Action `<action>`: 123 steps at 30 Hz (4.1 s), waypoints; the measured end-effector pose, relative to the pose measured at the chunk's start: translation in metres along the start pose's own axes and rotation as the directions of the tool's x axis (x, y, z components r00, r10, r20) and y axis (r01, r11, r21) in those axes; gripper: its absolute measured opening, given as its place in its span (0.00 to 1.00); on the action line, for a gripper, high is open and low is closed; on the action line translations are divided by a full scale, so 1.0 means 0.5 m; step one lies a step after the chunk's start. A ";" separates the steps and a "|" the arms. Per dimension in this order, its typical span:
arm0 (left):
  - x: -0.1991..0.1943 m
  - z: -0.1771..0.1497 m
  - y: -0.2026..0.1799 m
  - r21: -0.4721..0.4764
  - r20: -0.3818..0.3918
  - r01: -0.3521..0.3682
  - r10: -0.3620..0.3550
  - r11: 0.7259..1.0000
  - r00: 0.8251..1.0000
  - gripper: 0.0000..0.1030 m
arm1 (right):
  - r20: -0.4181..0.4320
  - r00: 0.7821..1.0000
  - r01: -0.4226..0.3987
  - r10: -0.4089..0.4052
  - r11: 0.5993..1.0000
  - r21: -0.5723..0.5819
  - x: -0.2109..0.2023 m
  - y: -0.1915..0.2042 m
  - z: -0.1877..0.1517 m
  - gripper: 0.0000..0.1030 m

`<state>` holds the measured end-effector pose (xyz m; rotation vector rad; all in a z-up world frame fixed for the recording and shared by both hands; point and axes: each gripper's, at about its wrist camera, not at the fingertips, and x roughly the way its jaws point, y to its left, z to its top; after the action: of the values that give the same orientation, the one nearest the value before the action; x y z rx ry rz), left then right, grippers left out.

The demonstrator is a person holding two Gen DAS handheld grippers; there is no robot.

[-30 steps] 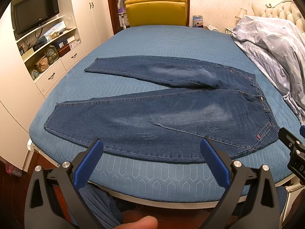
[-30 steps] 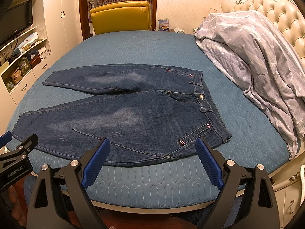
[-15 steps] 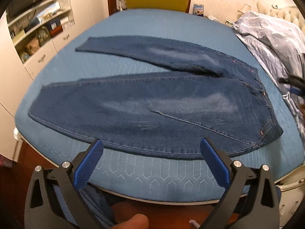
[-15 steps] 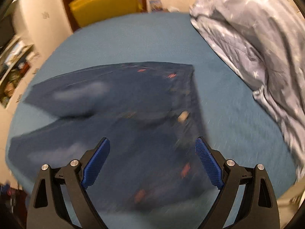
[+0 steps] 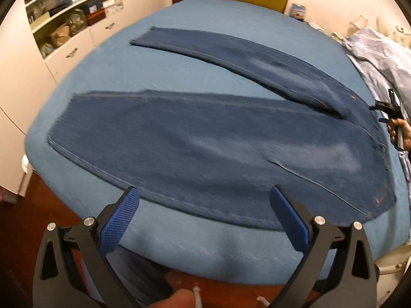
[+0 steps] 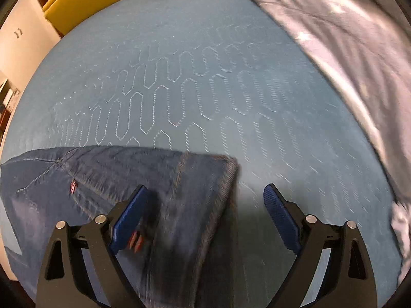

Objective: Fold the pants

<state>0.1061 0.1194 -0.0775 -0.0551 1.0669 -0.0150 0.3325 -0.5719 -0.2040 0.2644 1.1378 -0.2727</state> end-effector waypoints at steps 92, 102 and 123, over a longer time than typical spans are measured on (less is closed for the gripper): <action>0.171 -0.035 0.376 -0.657 0.236 0.476 -0.441 0.585 0.866 0.00 | 0.205 0.927 -0.375 0.315 0.811 0.448 -0.346 -0.125 -0.656 0.11; 0.193 -0.081 0.432 -0.704 0.255 0.493 -0.467 0.511 0.847 0.33 | 0.164 0.949 -0.314 0.269 0.845 0.433 -0.346 -0.107 -0.664 0.11; 0.217 -0.012 0.474 -0.728 0.228 0.451 -0.438 0.516 0.870 0.01 | 0.145 0.954 -0.300 0.263 0.865 0.402 -0.356 -0.116 -0.647 0.11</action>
<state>0.1501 0.3517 -0.1878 -1.1288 0.9481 -0.0257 -0.0333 -0.5014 -0.1731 0.7898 0.9302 -0.2645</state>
